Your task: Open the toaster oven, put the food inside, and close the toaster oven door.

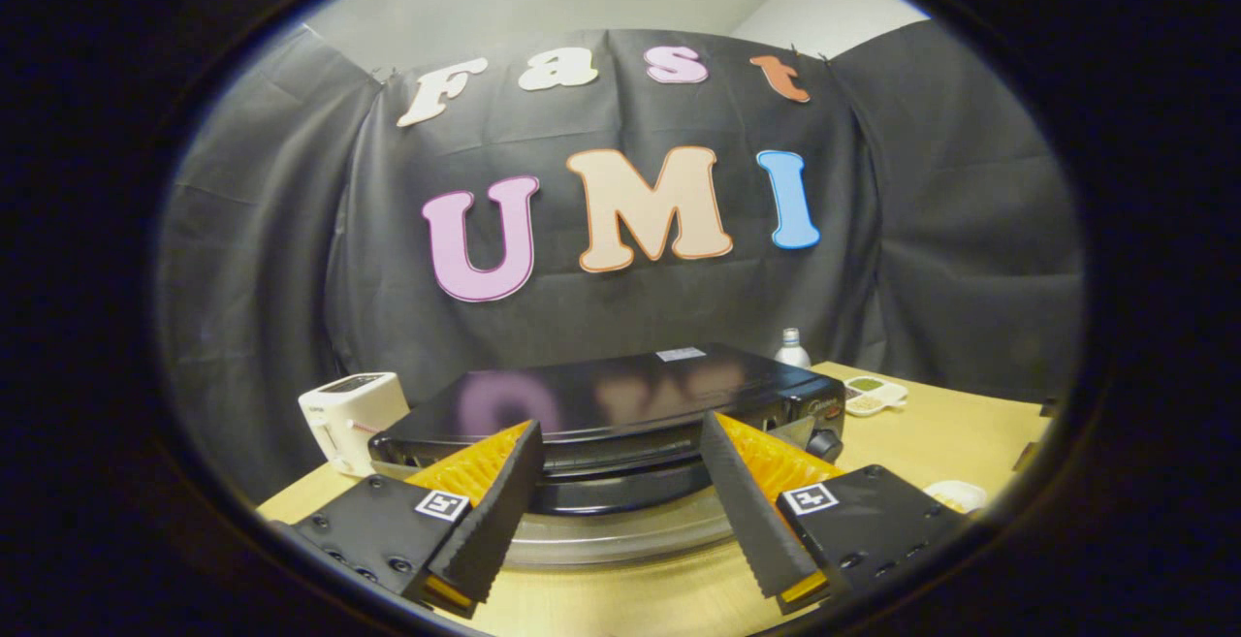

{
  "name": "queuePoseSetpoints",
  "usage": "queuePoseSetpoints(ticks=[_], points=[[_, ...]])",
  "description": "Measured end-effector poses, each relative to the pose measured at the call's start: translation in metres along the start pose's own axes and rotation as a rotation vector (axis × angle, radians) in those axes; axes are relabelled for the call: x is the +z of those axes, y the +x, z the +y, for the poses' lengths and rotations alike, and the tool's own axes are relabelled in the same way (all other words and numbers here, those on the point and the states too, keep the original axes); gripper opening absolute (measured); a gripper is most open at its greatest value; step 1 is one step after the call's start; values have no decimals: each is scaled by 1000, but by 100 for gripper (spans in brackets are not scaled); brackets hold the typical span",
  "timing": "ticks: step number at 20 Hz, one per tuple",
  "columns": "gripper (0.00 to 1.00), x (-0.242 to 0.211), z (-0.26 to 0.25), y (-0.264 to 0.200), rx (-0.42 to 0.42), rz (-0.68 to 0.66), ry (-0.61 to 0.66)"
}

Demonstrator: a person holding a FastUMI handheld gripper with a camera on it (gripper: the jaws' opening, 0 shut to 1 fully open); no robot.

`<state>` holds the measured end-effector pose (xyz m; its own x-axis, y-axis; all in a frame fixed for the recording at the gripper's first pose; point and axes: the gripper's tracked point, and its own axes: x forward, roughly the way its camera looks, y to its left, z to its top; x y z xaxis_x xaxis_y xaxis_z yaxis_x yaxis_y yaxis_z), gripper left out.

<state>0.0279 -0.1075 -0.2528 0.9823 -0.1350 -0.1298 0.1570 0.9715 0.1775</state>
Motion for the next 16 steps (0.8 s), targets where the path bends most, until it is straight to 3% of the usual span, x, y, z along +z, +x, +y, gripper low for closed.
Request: queuePoseSetpoints(ticks=[16], points=[[100, -15, -14, -55, -6, -9, 2]])
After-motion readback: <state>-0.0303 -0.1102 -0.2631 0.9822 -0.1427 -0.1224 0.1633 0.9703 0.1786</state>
